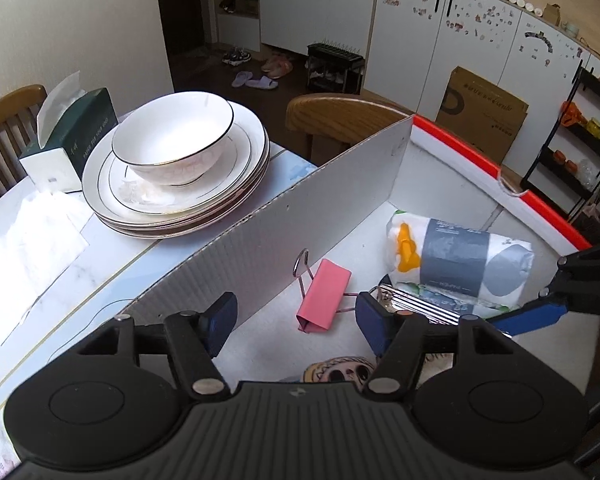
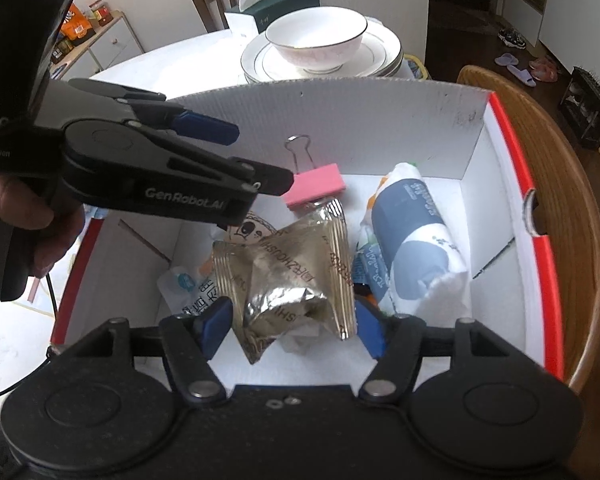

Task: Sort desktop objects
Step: 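Open both grippers to release the gold packet and pink clip in the box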

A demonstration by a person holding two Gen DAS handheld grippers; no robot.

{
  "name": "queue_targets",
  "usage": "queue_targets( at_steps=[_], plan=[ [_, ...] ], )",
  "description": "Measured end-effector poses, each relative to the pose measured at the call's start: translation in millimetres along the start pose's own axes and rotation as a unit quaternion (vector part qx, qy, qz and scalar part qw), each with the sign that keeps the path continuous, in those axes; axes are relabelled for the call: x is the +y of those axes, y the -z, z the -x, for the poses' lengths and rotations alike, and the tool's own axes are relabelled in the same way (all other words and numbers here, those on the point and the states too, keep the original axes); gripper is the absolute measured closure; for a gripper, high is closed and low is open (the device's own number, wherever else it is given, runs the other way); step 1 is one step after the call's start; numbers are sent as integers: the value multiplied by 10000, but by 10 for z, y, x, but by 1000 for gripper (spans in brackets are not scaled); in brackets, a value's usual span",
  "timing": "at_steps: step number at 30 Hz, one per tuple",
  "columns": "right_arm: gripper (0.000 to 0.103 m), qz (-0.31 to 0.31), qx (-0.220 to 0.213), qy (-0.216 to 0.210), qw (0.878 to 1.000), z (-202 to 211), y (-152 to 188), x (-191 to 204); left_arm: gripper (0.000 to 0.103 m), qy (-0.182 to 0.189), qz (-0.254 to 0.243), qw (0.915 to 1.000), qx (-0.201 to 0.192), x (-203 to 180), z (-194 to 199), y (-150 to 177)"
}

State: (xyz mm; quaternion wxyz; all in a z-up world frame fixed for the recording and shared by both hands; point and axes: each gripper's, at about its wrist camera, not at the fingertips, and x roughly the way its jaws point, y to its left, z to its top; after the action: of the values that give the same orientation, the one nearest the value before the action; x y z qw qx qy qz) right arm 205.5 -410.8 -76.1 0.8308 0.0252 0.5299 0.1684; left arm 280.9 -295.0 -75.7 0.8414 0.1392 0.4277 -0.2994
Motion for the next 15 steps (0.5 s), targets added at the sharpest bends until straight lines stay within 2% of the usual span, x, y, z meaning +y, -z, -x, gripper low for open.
queue_targets(
  at_steps=[8,15],
  plan=[
    [32,1,-302,-105,9995,200,-7,-42,39,72,49,9997,-234,-16,267,68],
    [29,55,-523,-254,9983,406,53,-30,39,175,231,9978,-603,-32,660,170]
  ],
)
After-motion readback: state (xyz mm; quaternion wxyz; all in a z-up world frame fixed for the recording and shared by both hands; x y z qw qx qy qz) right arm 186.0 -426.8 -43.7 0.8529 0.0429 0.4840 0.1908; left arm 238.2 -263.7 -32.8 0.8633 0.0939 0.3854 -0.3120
